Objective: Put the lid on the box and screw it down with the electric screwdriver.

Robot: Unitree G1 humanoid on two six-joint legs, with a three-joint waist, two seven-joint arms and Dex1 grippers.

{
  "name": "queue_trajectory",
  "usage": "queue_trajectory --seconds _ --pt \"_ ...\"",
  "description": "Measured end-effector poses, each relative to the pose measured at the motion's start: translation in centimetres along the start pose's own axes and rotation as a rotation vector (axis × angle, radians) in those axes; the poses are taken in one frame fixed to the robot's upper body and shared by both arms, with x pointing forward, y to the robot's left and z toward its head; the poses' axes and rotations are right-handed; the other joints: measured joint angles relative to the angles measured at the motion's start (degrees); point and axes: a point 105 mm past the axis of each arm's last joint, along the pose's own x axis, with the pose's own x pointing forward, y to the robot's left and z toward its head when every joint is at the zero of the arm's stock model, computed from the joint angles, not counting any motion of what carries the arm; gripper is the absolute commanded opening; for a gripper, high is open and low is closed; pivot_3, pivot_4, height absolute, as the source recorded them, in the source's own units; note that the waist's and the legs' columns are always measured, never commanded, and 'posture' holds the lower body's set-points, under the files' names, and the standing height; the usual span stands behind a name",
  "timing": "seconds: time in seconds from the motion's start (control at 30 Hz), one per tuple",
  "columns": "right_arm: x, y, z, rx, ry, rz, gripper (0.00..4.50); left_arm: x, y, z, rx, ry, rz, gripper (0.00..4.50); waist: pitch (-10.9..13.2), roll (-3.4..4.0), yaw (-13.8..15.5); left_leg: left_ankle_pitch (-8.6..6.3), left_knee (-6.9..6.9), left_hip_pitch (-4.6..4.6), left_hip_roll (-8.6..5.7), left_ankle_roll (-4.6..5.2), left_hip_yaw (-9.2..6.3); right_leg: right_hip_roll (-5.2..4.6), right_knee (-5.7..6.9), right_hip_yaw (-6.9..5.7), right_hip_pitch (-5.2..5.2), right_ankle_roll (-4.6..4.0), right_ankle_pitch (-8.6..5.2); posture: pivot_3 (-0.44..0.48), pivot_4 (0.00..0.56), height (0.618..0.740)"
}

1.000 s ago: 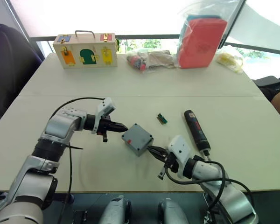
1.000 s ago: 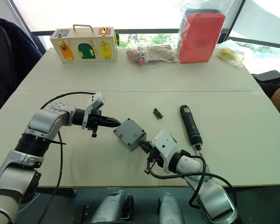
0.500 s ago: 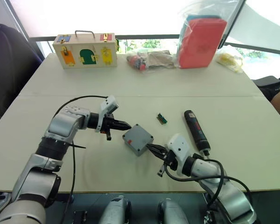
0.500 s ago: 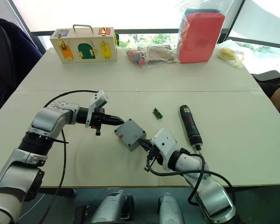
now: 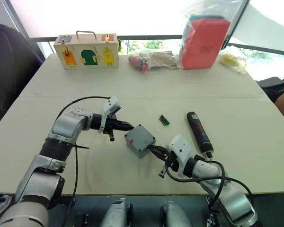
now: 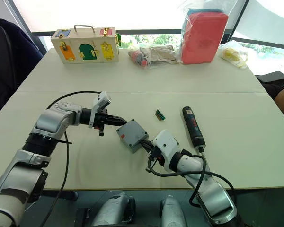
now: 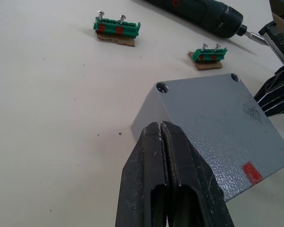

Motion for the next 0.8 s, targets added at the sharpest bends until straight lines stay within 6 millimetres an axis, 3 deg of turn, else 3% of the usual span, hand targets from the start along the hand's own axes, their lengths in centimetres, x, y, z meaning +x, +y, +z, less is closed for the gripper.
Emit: queue_trajectory --seconds 0.8 --pt "-0.15 -0.25 -0.29 0.004 0.010 -0.013 0.07 0.31 -0.07 0.08 0.024 0.002 -0.002 0.00 0.0 0.00 0.0 0.01 0.01 0.00 0.00 0.00 0.00 0.02 0.02 0.00 0.01 0.00 0.00 0.000 0.150 0.740"
